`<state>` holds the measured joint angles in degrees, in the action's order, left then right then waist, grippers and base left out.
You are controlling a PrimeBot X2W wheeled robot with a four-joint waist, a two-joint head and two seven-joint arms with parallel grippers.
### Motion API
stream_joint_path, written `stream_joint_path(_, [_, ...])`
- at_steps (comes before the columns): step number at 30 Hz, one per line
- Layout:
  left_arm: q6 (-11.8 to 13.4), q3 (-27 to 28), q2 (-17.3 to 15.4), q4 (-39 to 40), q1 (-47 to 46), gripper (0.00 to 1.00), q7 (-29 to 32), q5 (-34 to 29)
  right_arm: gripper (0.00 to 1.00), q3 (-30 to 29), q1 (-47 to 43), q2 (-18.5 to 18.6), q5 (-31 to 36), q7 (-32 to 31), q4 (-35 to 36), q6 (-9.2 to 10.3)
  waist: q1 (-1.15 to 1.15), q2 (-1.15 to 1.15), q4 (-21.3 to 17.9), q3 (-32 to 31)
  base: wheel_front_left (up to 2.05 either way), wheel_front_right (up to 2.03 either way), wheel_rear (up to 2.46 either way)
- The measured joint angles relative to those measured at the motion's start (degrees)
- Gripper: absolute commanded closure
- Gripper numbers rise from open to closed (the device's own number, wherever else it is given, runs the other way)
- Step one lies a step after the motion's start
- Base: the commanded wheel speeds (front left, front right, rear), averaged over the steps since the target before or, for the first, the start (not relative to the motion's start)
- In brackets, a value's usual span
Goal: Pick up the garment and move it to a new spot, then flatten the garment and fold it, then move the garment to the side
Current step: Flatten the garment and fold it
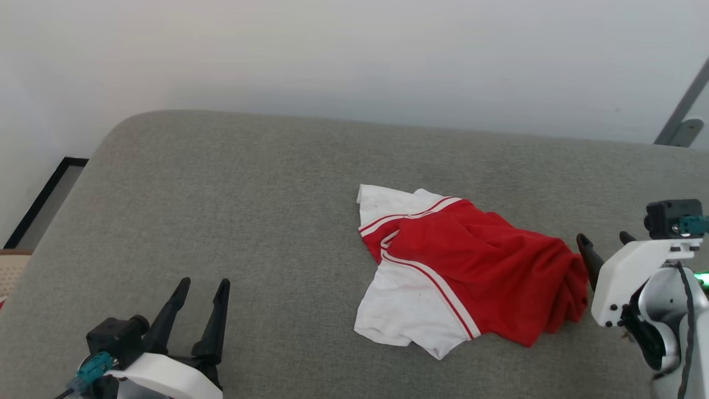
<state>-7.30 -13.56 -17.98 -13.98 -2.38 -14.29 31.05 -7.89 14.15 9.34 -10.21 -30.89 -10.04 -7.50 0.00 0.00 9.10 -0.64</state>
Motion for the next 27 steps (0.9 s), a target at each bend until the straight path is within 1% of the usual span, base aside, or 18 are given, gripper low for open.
stream_joint_path(6, [0.0,-0.6,-0.5,0.1,-0.5,0.0,0.1,0.2,0.0,1.4,-3.9,-2.2,-0.4,0.6,6.3,0.01,0.0,0.0,-1.1,-0.3,0.0,0.0,0.0])
stream_joint_path(9, [0.0,-1.0,-0.4,0.0,-0.5,0.0,0.1,0.2,0.0,3.8,-5.7,-2.9,-1.3,0.3,8.6,0.01,0.0,0.0,-1.0,-0.4,0.0,0.0,0.0])
stream_joint_path(14, [0.0,-1.4,-0.4,-0.2,-0.5,0.0,0.1,0.2,0.0,9.7,-7.7,-3.6,-2.5,-0.6,10.7,0.01,0.0,0.0,-0.3,-0.4,0.0,0.0,0.0])
stream_joint_path(17, [0.2,-1.5,-0.4,-0.2,-0.5,0.0,0.1,0.2,0.0,12.8,-7.9,-3.7,-3.1,-1.2,10.5,0.01,0.0,0.0,0.5,-0.3,0.0,0.0,0.0])
stream_joint_path(22, [0.9,-1.3,-0.1,-0.3,-0.5,0.0,-0.2,-0.2,0.0,16.4,-7.4,-3.7,-3.2,-2.4,7.8,0.01,0.0,0.0,2.3,0.1,0.0,0.0,0.0])
stream_joint_path(27, [2.6,0.1,0.6,-0.6,-1.5,0.0,-0.4,-0.9,0.0,18.6,-4.6,-2.7,-2.1,-4.1,3.3,0.01,0.0,0.0,4.4,1.5,0.0,0.0,0.0])
